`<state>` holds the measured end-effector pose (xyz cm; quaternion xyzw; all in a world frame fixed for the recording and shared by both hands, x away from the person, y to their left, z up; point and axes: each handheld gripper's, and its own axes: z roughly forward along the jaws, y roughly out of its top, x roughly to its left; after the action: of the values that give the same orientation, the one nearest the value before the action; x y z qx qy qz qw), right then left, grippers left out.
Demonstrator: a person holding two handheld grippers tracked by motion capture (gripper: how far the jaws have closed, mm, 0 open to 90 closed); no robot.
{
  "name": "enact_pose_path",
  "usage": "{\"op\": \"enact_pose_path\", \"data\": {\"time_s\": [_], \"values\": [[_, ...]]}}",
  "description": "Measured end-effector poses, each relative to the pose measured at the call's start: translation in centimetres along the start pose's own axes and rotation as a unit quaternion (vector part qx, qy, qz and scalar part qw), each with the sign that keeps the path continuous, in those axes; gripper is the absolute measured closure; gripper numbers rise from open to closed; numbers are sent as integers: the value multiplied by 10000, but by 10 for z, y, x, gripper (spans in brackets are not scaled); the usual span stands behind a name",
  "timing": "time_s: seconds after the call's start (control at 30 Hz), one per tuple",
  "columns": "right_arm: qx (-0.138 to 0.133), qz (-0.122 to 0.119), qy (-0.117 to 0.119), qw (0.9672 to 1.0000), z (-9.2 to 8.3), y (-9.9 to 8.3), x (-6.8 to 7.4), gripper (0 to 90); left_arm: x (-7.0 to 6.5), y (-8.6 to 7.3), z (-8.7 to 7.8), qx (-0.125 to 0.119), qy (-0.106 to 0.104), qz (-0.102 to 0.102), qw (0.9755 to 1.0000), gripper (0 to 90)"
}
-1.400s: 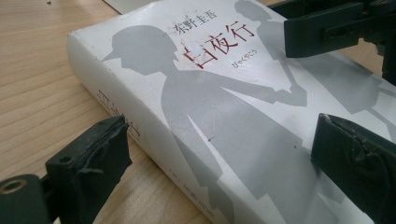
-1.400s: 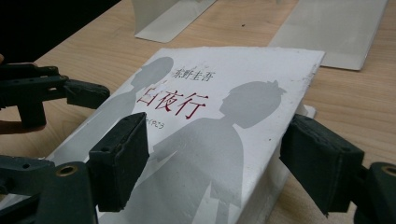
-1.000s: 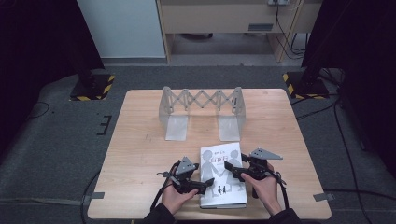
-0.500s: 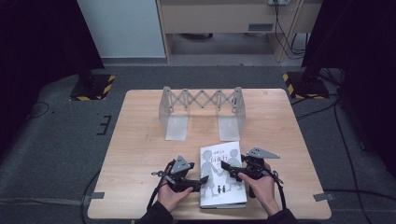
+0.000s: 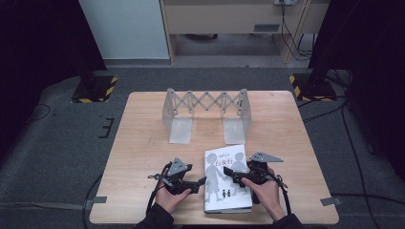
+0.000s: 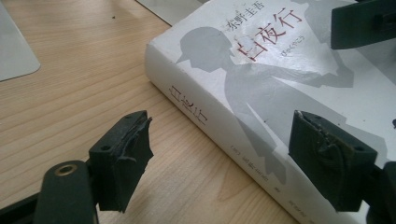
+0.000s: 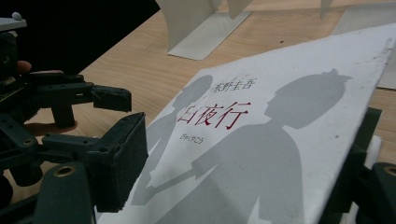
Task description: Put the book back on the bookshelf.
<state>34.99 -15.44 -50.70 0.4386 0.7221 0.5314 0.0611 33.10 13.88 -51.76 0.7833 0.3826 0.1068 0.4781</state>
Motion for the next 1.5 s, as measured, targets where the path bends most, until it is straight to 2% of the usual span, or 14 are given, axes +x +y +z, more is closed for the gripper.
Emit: {"op": "enact_pose_path", "data": {"time_s": [0.2,0.47,0.7,0.87,1.1,1.4,1.5], "values": [[122,52,137,9998,6,-1,0,255,3,0,-2,-34,35,-29,10000,200],[167,151,102,9997,7,-2,-3,308,9,-1,-4,-75,102,-112,9999,195],[233,174,101,9995,8,-2,-5,319,9,-1,-3,-73,86,-127,9999,195],[116,362,161,9991,8,-5,-10,385,11,0,-3,-113,116,-171,9997,198],[134,469,153,9987,7,-5,-13,440,12,1,-4,-159,127,-172,9996,199],[160,807,188,9964,5,-4,-16,549,11,2,-5,-240,69,-218,9994,200],[159,843,197,9961,4,-3,-17,559,10,2,-5,-243,63,-207,9995,200]]}}
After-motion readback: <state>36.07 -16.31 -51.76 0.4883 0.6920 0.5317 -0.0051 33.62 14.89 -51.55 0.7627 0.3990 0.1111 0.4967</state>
